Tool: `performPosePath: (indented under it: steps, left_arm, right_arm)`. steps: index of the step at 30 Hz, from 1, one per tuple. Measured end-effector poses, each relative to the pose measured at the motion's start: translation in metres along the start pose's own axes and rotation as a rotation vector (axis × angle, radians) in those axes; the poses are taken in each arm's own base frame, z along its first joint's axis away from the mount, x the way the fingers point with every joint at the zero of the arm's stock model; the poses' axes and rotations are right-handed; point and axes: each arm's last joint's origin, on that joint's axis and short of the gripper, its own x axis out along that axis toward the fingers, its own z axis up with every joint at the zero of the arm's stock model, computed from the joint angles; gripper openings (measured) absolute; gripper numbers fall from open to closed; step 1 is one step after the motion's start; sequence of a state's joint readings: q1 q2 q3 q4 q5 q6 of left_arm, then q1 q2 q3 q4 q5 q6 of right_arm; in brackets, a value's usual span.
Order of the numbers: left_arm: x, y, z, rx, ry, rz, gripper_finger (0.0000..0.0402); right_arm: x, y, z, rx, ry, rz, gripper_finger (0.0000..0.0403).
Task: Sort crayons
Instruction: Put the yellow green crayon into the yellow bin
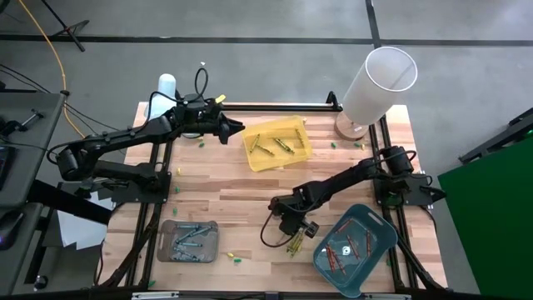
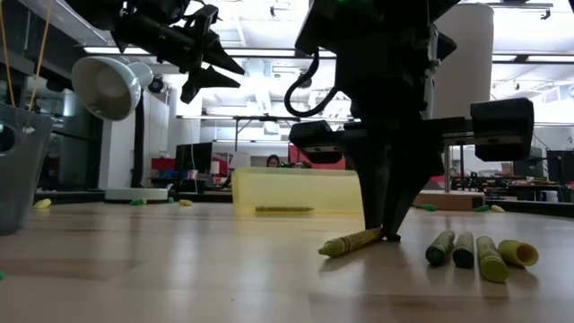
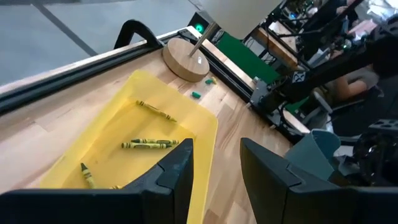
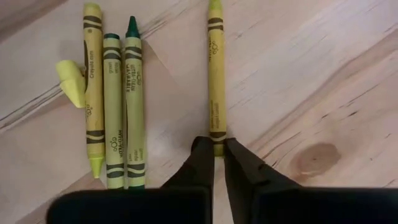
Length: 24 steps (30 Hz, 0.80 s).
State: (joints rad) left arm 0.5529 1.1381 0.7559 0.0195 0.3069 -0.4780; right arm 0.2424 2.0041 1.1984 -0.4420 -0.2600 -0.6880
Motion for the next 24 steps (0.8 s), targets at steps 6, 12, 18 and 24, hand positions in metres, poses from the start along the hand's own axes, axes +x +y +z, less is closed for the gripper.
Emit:
performPosePath:
  steps: [6,12,18,24]
  left_arm:
    - [-0.004,-0.003,0.002,-0.039,-0.016,-0.012,0.0121]
    - [-0.026,-0.008,0.013,-0.007,-0.107,-0.038,0.0121]
    - [-0.052,-0.014,0.023,0.097,-0.225,-0.016,0.0121]
    - [-0.063,-0.016,0.026,0.166,-0.280,0.024,0.0121]
  right_arm:
    - [-0.002,-0.005,-0.006,0.021,0.010,0.002,0.0013]
    - [-0.016,-0.010,-0.016,0.067,0.059,-0.015,0.0003]
    - [-0.034,-0.021,-0.036,0.167,0.161,-0.052,0.0002]
    - [-0.058,-0.031,-0.069,0.401,0.277,-0.055,0.0001]
